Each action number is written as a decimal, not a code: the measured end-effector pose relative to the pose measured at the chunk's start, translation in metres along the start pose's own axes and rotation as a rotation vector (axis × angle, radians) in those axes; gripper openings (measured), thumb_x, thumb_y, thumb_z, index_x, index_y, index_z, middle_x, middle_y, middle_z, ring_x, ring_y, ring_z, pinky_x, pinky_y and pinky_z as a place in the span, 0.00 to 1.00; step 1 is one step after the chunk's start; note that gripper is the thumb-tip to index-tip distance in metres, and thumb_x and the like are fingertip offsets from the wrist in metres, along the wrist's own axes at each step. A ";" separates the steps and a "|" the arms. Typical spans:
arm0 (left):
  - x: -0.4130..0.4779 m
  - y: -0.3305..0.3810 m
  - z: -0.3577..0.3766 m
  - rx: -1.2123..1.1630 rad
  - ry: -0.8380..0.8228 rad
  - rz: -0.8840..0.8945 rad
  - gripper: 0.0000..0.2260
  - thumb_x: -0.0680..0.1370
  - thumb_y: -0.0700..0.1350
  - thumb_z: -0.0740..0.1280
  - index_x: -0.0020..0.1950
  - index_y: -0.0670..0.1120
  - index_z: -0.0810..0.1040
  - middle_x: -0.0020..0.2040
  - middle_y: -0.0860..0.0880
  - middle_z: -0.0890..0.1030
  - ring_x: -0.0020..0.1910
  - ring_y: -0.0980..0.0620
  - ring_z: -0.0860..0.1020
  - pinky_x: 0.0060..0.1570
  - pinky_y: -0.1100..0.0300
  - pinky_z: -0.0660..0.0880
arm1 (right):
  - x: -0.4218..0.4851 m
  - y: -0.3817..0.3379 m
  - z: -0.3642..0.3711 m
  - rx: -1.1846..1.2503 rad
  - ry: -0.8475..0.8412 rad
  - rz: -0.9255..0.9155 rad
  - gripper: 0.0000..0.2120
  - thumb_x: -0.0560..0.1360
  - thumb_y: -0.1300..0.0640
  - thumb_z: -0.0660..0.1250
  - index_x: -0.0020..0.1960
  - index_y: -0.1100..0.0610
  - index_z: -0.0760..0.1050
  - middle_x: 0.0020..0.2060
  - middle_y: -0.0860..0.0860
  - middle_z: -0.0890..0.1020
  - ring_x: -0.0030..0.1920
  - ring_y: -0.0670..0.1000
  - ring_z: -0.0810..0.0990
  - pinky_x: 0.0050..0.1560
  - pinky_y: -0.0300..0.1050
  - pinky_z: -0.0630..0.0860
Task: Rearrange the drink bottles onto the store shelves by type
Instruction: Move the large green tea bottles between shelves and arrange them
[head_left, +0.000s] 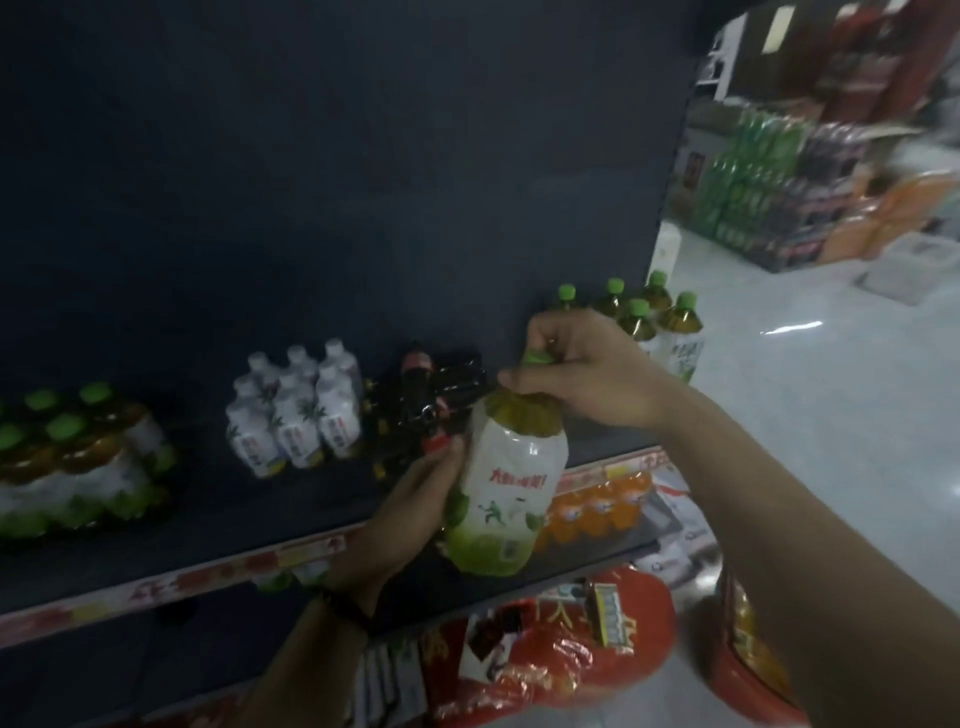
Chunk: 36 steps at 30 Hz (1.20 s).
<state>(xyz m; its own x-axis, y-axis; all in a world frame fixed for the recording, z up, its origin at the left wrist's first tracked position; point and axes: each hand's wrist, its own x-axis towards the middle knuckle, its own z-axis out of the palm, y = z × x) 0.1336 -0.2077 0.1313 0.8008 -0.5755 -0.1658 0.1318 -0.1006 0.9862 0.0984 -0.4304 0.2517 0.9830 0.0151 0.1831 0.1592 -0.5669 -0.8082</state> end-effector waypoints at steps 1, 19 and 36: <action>0.004 0.006 0.005 0.035 0.017 0.035 0.18 0.78 0.67 0.60 0.59 0.66 0.84 0.59 0.56 0.87 0.64 0.49 0.83 0.65 0.43 0.80 | 0.003 -0.001 -0.004 -0.087 0.056 0.002 0.20 0.73 0.52 0.81 0.36 0.59 0.73 0.32 0.51 0.78 0.34 0.46 0.78 0.37 0.46 0.75; 0.194 0.034 0.078 0.295 0.173 0.332 0.36 0.61 0.57 0.86 0.65 0.58 0.77 0.56 0.60 0.85 0.53 0.63 0.84 0.50 0.58 0.85 | 0.128 0.070 -0.099 -0.865 0.060 0.212 0.28 0.71 0.30 0.68 0.41 0.56 0.80 0.36 0.51 0.83 0.40 0.54 0.82 0.41 0.49 0.80; 0.313 -0.018 0.099 0.353 0.166 0.169 0.41 0.68 0.41 0.85 0.77 0.52 0.70 0.64 0.55 0.83 0.58 0.64 0.83 0.51 0.67 0.81 | 0.184 0.176 -0.115 -0.796 -0.246 0.148 0.13 0.81 0.48 0.72 0.57 0.57 0.80 0.44 0.48 0.77 0.48 0.53 0.77 0.47 0.47 0.73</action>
<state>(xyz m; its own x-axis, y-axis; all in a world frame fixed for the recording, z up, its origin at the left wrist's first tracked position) 0.3237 -0.4662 0.0610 0.8811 -0.4721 0.0292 -0.1943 -0.3050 0.9323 0.2972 -0.6222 0.2078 0.9952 0.0219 -0.0952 0.0061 -0.9867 -0.1622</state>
